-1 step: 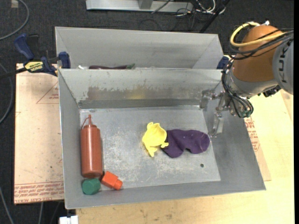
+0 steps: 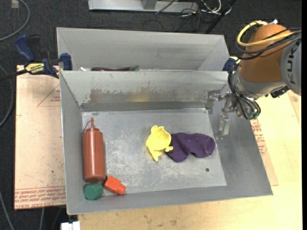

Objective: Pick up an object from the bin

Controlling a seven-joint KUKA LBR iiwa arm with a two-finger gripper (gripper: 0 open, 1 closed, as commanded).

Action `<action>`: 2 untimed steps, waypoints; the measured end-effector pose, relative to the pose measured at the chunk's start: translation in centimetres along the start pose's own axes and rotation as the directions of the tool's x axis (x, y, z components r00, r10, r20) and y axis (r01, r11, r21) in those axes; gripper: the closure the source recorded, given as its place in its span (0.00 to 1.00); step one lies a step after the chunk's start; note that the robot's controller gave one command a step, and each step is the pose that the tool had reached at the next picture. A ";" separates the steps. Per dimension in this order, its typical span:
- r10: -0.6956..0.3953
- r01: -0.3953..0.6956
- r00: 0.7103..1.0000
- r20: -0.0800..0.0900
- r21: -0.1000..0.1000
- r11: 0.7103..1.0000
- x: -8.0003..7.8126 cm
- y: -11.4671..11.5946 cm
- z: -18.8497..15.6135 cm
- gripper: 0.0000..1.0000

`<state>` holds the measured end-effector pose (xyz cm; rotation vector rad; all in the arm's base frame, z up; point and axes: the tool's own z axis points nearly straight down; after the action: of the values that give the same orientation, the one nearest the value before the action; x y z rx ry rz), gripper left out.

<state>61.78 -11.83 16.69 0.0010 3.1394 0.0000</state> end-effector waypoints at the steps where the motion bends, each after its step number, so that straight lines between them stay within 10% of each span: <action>1: -0.063 0.063 0.998 0.004 0.002 0.998 1.8 2.2 3.3 0.00; 2: -0.105 0.105 0.994 0.003 -0.001 0.994 1.8 4.9 8.3 0.00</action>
Offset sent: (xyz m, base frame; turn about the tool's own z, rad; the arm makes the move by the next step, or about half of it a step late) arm -0.0164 0.0554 -0.0951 -0.1101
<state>60.04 -6.93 8.36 -0.1640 3.1319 0.0010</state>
